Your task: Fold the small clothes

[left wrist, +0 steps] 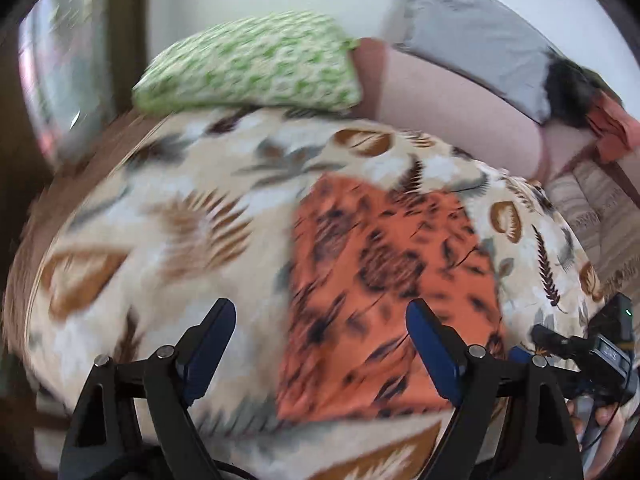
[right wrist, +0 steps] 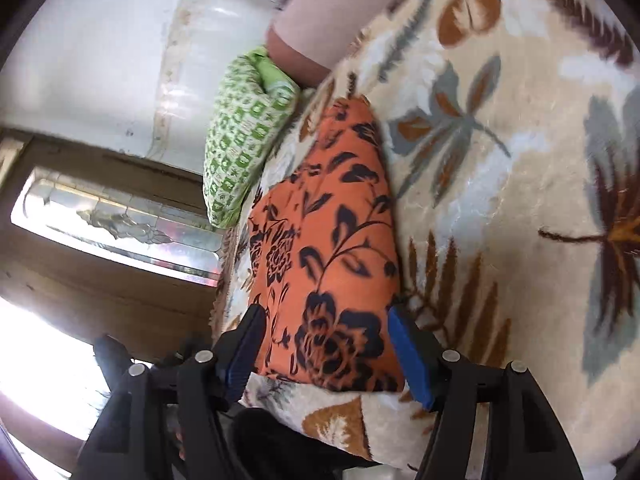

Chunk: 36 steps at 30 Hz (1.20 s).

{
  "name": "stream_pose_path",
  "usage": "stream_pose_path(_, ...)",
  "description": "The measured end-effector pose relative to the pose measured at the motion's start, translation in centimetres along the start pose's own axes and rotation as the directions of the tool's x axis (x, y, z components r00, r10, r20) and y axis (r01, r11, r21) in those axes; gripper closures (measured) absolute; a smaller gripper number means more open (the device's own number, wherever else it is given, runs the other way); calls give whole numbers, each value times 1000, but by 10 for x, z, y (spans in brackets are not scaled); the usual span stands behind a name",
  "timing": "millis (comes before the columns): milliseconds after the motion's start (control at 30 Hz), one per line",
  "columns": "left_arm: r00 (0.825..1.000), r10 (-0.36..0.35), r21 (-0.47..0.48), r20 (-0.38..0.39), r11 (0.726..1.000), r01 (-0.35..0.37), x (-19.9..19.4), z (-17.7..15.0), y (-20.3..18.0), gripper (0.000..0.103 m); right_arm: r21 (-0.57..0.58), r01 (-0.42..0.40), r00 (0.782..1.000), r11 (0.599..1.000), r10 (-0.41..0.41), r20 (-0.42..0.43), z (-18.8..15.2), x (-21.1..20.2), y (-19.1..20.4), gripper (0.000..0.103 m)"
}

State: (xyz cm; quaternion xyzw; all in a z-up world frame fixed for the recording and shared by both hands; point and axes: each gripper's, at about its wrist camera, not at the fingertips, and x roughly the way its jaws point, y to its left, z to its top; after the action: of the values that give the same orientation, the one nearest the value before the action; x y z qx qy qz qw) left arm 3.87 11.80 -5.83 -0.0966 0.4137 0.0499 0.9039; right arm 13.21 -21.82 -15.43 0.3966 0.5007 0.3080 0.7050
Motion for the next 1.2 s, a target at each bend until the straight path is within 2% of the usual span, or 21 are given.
stream_pose_path(100, 999, -19, 74, -32, 997, 21, 36, 9, -22, 16, 102, -51, 997, 993, 57, -56, 15, 17, -14, 36)
stream_pose_path(133, 997, 5, 85, -71, 996, 1, 52, 7, -26, 16, 138, -73, 994, 988, 83, -68, 17, 23, -17, 35)
stream_pose_path(200, 973, 113, 121, -201, 989, -90, 89, -8, -26, 16, 135, -53, 990, 989, 70, -125, 17, 37, -20, 35)
stream_pose_path(233, 958, 127, 114, -257, 988, -101, 105, -22, -19, 14, 139, -24, 989, 990, 44, -143, 14, 41, -25, 50)
stream_pose_path(267, 963, 99, 83, -250, 993, -81, 105, -27, -14, 12, 155, -6, 987, 988, 30, -156, 9, 42, -29, 71)
stream_pose_path(333, 968, 73, 39, -238, 997, -65, 101, -34, -5, 10, 50, 53, 990, 997, -46, -135, 2, 30, -13, 84)
stream_pose_path(367, 969, 67, 40, -236, 997, -59, 100, -37, -4, 9, -15, 102, 987, 995, -104, -120, -2, 27, -7, 85)
stream_pose_path(433, 970, 73, 57, -232, 997, -61, 103, -38, -6, 7, -30, 165, 976, 986, -167, -140, -1, 35, -19, 81)
stream_pose_path(467, 971, 72, 56, -230, 997, -60, 103, -38, -5, 7, 32, 134, 980, 990, -127, -155, 1, 35, -29, 72)
stream_pose_path(500, 970, 60, 45, -235, 998, -51, 103, -38, -3, 7, 93, 84, 985, 992, -69, -155, 3, 32, -33, 62)
stream_pose_path(533, 970, 52, 43, -238, 998, -44, 104, -38, -1, 7, 101, 54, 990, 993, -41, -131, 6, 24, -29, 39)
stream_pose_path(600, 971, 49, 50, -233, 998, -39, 104, -39, 1, 6, 56, 50, 999, 997, -49, -24, 15, 1, -16, 18)
stream_pose_path(667, 972, 45, 41, -230, 999, -36, 105, -35, 2, 5, 45, 40, 999, 998, -41, 20, 29, -7, -12, 18)
stream_pose_path(767, 974, 41, 39, -223, 999, -33, 106, -37, 2, 5, 97, -8, 1000, 995, 8, -2, 57, 13, -19, 18)
stream_pose_path(867, 975, 31, 36, -219, 999, -24, 105, -40, 3, 5, 106, -39, 994, 994, 49, -95, 73, 52, -19, 19)
stream_pose_path(900, 976, 32, 35, -217, 999, -24, 104, -41, 3, 5, 84, -36, 989, 996, 48, -143, 72, 68, -16, 42)
stream_pose_path(933, 976, 30, 35, -217, 999, -23, 103, -41, 3, 5, 64, 0, 990, 998, 9, -143, 71, 67, -16, 75)
stream_pose_path(1033, 975, 42, 34, -220, 999, -35, 94, -39, 3, 8, -24, 23, 998, 999, -24, -64, 61, 58, 7, 75)
stream_pose_path(1100, 981, 31, 31, -192, 999, -26, 81, -29, -4, 13, -17, 107, 991, 994, -108, -81, 65, 72, -7, 74)
stream_pose_path(1133, 992, 0, 48, -129, 999, 6, 65, -17, -11, 13, 27, 82, 992, 996, -79, -95, 65, 74, -17, 67)
stream_pose_path(1200, 999, -6, 94, -37, 996, 9, 49, -1, -22, 13, 82, 24, 994, 996, -14, -113, 67, 71, -21, 58)
